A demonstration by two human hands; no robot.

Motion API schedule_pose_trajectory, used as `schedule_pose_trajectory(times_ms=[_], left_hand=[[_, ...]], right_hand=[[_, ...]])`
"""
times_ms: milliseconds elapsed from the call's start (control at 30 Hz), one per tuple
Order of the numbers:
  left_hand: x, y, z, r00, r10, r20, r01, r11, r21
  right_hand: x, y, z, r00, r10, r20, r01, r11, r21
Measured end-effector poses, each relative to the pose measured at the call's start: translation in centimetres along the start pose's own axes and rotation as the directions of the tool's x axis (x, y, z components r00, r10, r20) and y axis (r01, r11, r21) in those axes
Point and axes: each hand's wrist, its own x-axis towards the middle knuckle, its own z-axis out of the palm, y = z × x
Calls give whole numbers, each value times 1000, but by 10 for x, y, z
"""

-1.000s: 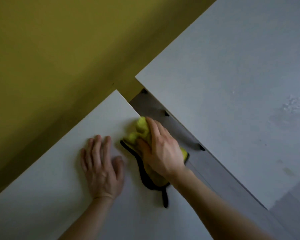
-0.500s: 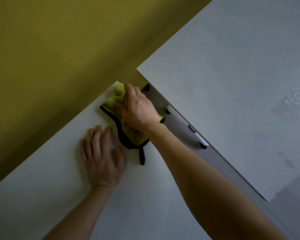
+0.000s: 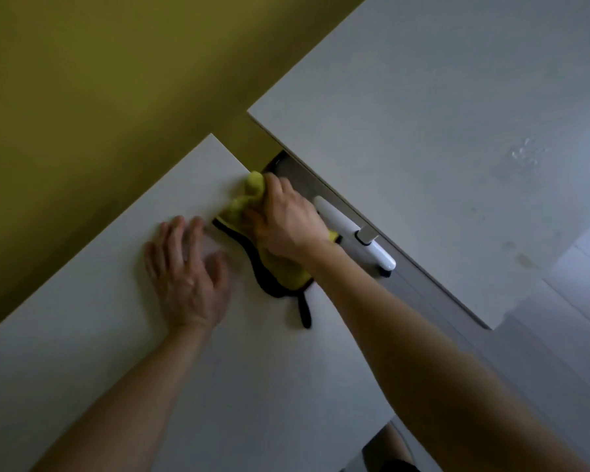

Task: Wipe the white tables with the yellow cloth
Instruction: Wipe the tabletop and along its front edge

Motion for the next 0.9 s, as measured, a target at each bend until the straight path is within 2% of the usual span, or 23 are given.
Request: schedule_pose_trajectory(times_ms=[100, 167, 333, 433, 500, 567, 633, 800, 900], left_hand=[[0, -1, 4, 1000, -2, -31, 2, 1000, -1], [0, 0, 5, 999, 2, -38, -1, 1000, 10], [0, 11, -7, 999, -12, -51, 15, 998, 53], [-3, 15, -12, 999, 34, 3, -34, 996, 82], [-6, 15, -14, 997, 44, 61, -48, 996, 76], [-21, 16, -20, 987, 80, 136, -87, 995, 49], [-53, 17, -32, 962, 188, 198, -194, 981, 12], [-164, 12, -70, 849, 460, 260, -445, 888, -116], [-199, 2, -75, 791, 526, 313, -525, 846, -94]], right_hand=[[40, -24, 5, 1000, -7, -8, 7, 1000, -2], [24, -16, 3, 999, -3, -51, 3, 1000, 8], [-126, 58, -15, 991, 83, -103, -78, 996, 53], [-225, 105, -29, 981, 179, -72, -176, 984, 41], [-258, 122, -32, 974, 222, -41, -219, 974, 59], [-257, 121, -32, 976, 213, -39, -212, 976, 40], [-227, 106, -27, 983, 171, -60, -173, 985, -28], [-121, 42, -11, 990, 101, -97, -110, 990, -86], [-109, 35, -11, 985, 131, -116, -139, 988, -62]])
